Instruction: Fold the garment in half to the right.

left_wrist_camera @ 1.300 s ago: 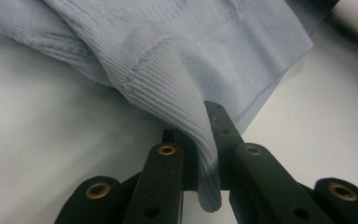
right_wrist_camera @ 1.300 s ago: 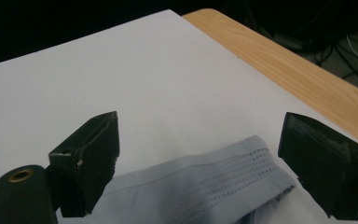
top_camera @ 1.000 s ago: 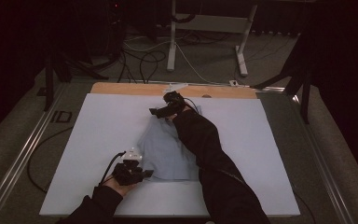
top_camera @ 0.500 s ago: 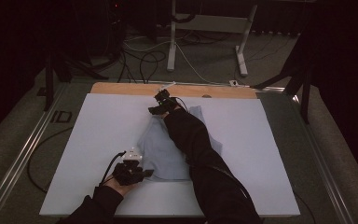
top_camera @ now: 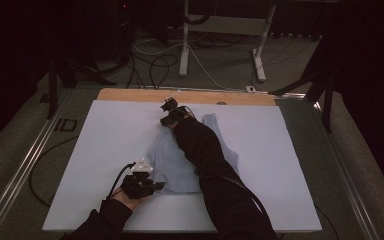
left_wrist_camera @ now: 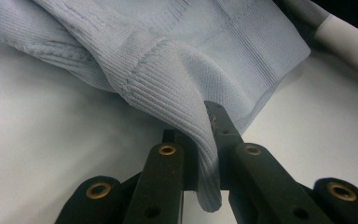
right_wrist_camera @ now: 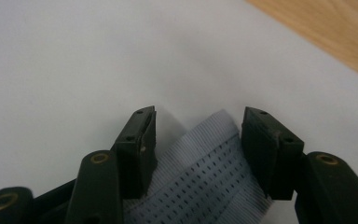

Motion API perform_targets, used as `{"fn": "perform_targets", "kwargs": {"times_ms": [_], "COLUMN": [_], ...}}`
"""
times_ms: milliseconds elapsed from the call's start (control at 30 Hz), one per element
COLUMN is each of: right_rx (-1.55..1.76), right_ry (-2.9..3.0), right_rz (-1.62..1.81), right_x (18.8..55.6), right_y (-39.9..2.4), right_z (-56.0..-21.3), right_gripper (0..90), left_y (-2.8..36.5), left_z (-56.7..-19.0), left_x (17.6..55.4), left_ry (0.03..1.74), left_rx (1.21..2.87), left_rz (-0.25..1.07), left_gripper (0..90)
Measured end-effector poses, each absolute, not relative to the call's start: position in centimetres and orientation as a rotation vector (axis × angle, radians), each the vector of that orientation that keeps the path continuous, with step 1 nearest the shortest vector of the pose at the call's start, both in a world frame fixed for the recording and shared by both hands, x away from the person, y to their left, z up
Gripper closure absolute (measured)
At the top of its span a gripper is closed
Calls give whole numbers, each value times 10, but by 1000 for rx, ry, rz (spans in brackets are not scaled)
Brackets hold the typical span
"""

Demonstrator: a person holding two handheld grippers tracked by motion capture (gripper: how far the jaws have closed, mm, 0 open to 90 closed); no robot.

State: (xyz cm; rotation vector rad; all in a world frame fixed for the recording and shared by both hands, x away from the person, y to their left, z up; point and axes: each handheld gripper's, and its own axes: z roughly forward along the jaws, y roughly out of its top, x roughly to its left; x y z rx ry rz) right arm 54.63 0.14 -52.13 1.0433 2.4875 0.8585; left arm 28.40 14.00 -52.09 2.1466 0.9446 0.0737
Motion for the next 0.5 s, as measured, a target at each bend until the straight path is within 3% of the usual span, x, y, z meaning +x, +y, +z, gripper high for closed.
{"fn": "perform_targets", "kwargs": {"times_ms": [500], "right_rx": [945], "right_ry": [2513], "right_rz": [752], "right_x": [543], "right_y": [7], "right_z": [-516], "right_gripper": [812], "left_y": [140], "left_z": [-523], "left_x": [284], "left_ry": [955], "left_rx": [2148], "left_rz": [67], "left_gripper": [861]}}
